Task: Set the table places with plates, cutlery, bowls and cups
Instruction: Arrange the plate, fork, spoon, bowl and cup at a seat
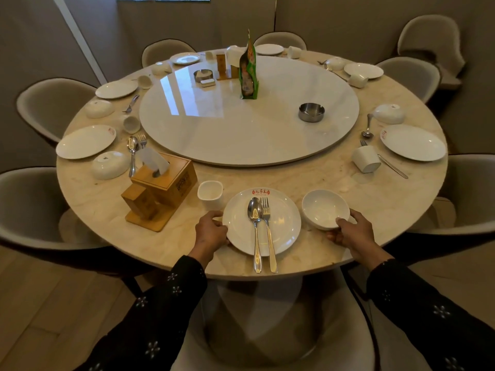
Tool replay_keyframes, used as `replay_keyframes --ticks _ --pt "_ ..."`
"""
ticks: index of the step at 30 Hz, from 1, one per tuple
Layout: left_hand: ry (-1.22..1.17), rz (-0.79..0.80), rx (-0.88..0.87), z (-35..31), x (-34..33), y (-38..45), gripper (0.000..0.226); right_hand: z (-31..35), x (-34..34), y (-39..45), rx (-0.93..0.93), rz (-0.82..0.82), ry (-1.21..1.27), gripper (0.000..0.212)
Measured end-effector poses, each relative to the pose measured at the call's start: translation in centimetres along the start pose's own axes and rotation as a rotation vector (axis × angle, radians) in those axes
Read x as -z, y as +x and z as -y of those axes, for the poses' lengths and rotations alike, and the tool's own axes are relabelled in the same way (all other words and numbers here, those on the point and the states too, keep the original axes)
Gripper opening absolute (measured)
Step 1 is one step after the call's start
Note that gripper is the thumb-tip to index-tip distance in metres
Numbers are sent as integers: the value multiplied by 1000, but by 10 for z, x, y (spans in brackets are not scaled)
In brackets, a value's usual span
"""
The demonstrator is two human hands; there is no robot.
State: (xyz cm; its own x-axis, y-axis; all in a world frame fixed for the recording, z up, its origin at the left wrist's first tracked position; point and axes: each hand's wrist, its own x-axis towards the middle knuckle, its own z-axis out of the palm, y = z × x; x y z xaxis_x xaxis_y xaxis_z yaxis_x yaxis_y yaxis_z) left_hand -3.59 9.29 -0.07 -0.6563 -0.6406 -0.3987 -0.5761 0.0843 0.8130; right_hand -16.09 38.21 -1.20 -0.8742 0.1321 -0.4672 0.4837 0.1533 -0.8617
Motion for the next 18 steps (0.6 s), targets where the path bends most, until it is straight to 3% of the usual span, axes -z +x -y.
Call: replay_keyframes --ticks 18 --pt "-8 17 6 0 2 -3 44 5 1 -4 -8 47 -18 47"
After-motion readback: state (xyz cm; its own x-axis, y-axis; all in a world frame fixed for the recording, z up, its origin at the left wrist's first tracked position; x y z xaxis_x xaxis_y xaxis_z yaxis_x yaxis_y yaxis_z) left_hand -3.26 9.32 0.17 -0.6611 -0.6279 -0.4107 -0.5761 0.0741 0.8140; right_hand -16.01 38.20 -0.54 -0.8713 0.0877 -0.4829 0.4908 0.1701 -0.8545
